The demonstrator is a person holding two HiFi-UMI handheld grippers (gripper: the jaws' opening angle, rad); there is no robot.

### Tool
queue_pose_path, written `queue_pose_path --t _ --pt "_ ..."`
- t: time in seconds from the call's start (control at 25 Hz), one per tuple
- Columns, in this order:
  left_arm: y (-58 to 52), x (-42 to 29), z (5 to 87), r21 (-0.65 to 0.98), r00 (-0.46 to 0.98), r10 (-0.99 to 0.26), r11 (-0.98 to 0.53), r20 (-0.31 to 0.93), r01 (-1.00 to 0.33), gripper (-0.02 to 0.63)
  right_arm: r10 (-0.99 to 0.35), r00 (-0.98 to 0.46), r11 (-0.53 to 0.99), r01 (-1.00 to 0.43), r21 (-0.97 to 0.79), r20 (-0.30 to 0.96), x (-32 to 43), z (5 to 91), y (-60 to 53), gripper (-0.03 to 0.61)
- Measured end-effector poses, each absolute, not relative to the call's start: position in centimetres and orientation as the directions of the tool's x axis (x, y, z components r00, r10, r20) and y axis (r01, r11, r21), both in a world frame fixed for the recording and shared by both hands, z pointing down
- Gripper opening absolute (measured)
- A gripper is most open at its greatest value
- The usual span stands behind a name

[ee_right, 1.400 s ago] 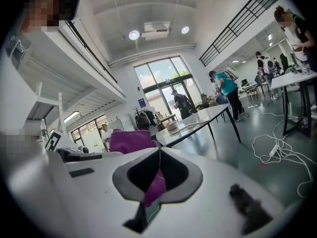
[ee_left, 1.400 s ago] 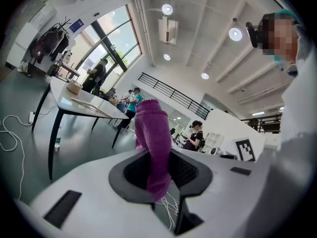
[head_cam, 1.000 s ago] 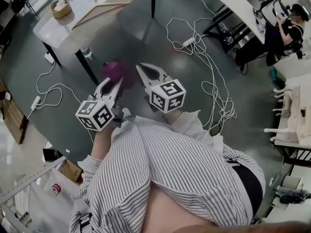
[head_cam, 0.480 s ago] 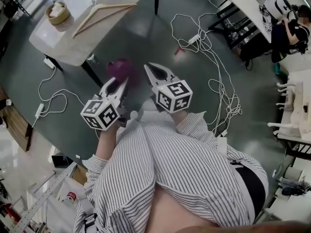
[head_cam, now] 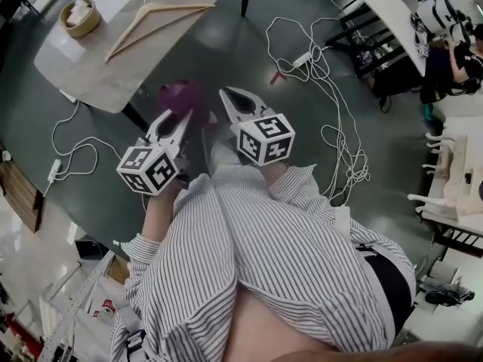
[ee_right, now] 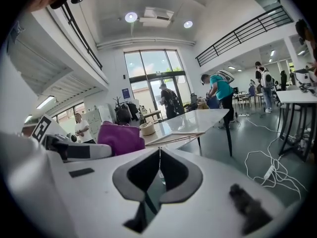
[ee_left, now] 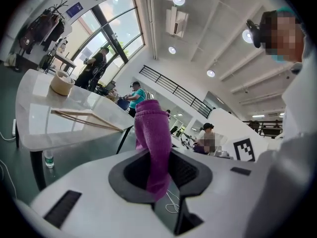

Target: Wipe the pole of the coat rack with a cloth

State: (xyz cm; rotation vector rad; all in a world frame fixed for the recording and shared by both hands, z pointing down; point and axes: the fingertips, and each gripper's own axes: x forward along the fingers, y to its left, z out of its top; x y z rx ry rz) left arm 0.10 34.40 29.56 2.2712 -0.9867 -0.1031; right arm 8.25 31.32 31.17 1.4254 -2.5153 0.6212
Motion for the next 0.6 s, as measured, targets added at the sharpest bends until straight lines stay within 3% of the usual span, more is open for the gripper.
queue_pose_path --t 0.6 --pt "13.1 4.2 29.6 0.582 0.678 -0.707 -0.470 0.201 -0.663 0.097 -0.734 -0.586 0.494 -0.807 -0.323 0.342 11.9 30.1 9.4 0.017"
